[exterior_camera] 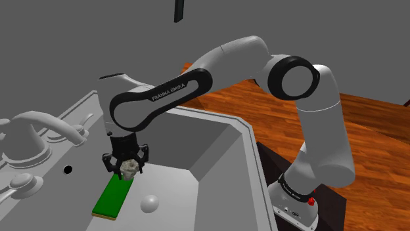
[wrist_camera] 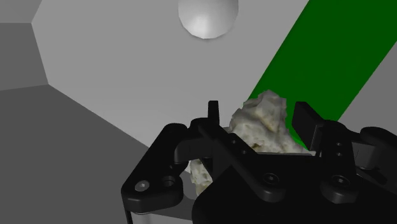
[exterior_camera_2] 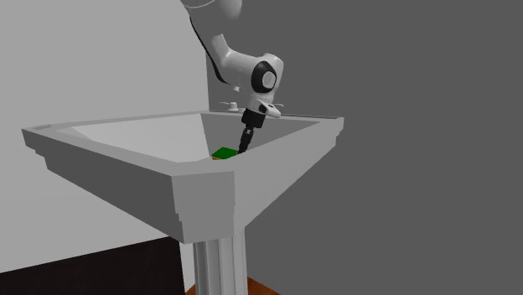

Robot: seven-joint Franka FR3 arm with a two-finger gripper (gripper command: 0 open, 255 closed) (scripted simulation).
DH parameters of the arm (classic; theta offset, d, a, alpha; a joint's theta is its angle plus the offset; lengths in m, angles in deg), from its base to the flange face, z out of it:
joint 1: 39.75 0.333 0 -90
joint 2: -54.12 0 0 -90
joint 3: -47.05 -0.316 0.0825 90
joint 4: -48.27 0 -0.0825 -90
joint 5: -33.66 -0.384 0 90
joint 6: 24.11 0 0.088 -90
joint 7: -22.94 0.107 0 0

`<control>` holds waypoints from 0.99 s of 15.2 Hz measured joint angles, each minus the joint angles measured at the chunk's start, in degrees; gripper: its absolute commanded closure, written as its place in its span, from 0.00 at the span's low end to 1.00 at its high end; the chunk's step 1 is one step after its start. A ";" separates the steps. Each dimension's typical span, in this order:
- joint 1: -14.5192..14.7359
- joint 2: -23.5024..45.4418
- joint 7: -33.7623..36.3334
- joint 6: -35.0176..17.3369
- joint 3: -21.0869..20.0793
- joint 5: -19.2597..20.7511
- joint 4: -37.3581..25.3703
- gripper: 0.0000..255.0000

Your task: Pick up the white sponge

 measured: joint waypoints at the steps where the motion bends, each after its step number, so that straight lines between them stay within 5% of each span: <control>1: 0.00 0.00 0.00 -0.01 0.00 0.00 0.01 1.00; 15: -0.39 -3.08 0.71 4.85 -0.75 -0.84 -2.18 1.00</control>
